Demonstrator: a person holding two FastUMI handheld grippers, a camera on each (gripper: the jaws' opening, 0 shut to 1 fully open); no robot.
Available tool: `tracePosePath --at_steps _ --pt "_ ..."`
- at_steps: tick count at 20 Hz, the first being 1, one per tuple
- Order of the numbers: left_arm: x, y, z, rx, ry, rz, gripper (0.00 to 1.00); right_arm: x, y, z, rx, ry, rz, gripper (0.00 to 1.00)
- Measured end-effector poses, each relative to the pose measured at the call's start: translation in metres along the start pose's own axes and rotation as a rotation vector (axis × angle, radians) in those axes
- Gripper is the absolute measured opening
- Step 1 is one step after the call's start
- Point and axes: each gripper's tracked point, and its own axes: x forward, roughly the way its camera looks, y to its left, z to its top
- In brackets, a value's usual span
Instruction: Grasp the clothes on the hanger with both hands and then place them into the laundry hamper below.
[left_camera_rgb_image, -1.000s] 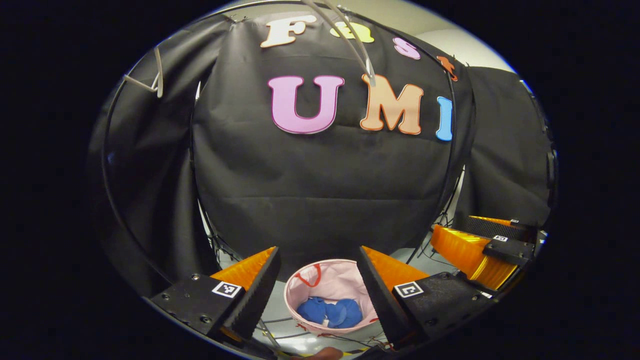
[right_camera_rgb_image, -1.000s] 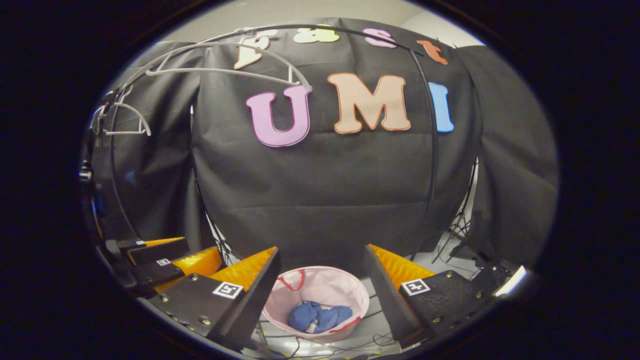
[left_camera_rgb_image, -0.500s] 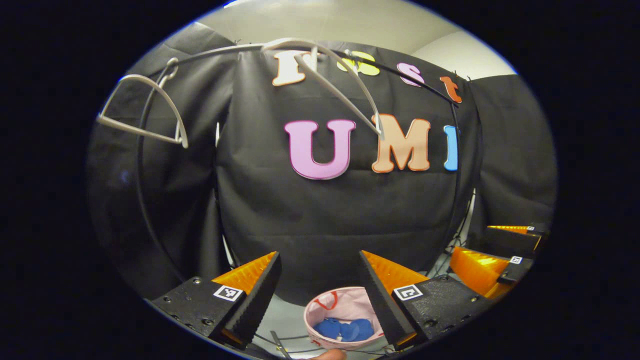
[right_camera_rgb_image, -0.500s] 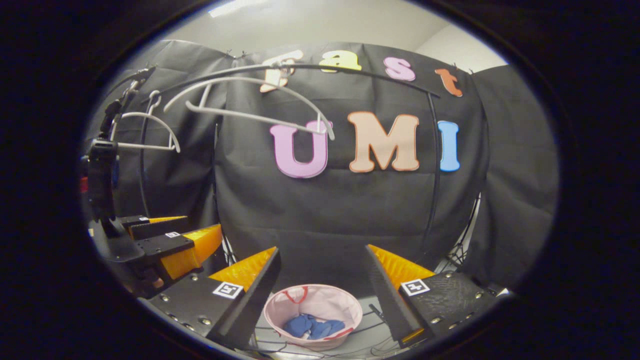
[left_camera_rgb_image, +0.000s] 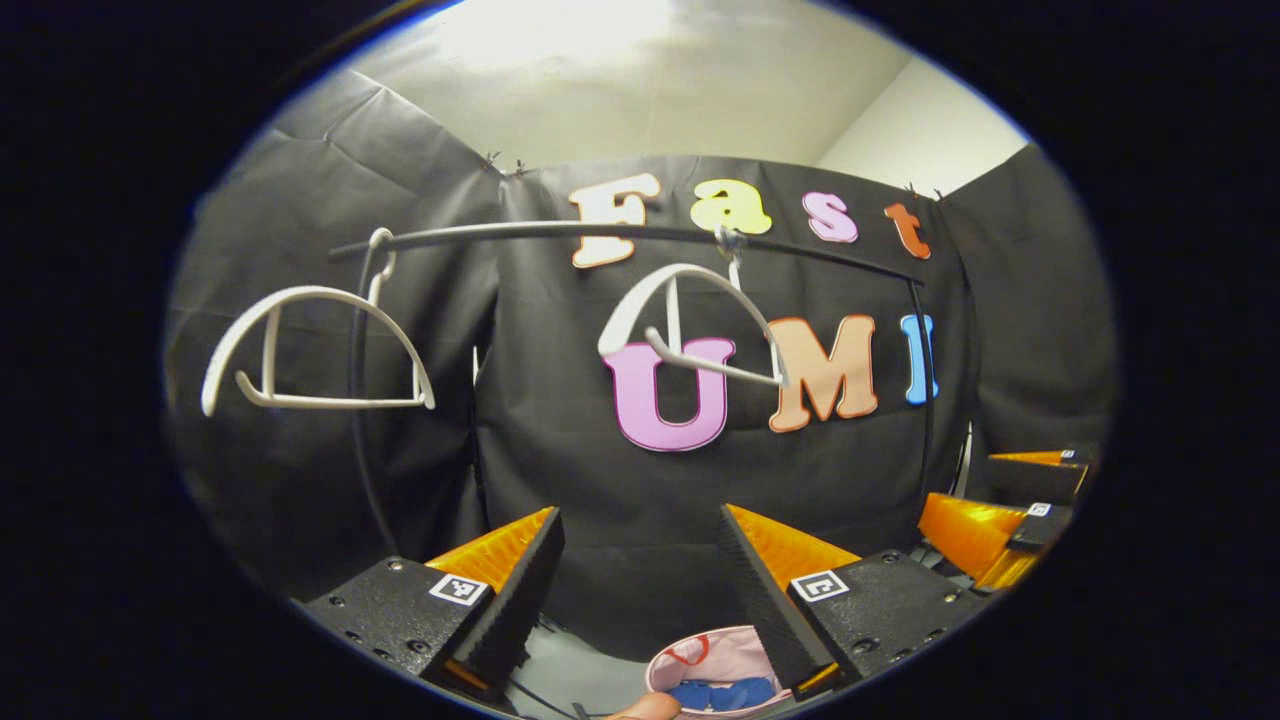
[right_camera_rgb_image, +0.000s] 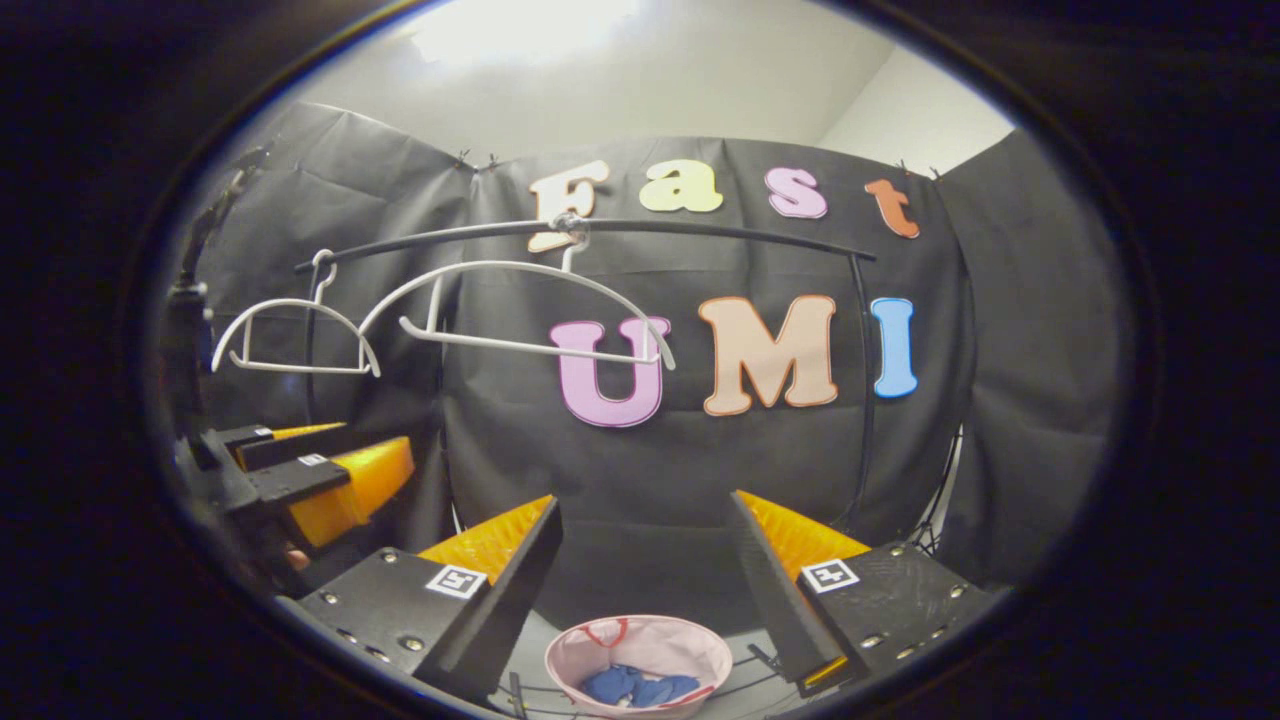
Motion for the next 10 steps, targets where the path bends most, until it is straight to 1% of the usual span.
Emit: tracePosePath --at_steps 2,5,8,10 --pt "-0.004 -0.002 0.006 -0.017 -0.003 -0.006 0.94 0.001 -0.005 0.001 0.015 0.006 -0.005 0.96" --pt "-0.006 0.001 0.003 0.007 0.024 0.006 0.94 -0.005 -0.004 0.010 0.021 0.008 0.024 0.98" --pt "-0.009 -0.009 0.001 0.004 0.013 -0.023 0.94 -0.012 -0.016 0.019 0.008 -0.013 0.008 1.00" --pt "-0.009 -0.013 -0.006 0.000 0.033 -0.033 0.94 -0.012 -0.020 0.019 0.002 -0.009 0.000 0.99"
